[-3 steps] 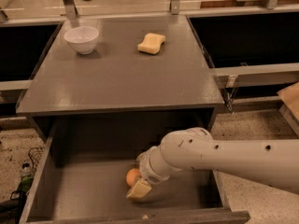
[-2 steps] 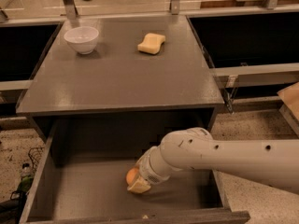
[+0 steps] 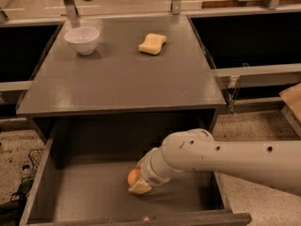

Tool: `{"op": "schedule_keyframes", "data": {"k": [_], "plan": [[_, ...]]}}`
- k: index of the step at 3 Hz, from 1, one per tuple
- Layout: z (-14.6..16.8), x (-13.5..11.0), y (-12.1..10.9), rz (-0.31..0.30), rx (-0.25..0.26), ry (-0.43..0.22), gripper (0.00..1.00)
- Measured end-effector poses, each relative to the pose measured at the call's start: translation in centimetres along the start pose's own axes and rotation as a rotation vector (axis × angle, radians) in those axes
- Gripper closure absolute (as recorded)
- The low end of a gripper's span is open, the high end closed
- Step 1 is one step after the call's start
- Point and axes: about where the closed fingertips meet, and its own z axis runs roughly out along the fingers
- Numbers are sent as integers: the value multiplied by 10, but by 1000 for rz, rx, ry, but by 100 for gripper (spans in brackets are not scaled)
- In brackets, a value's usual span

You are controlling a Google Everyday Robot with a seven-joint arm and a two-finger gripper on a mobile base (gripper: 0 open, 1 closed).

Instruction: Pick orange from top drawer and place on counter

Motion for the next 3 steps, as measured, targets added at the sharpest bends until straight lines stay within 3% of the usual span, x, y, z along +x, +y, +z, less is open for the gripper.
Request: {"op": "schedule_keyframes", "data": {"k": [3], "plan": [[-10, -7, -3, 5, 8, -25, 100]]}}
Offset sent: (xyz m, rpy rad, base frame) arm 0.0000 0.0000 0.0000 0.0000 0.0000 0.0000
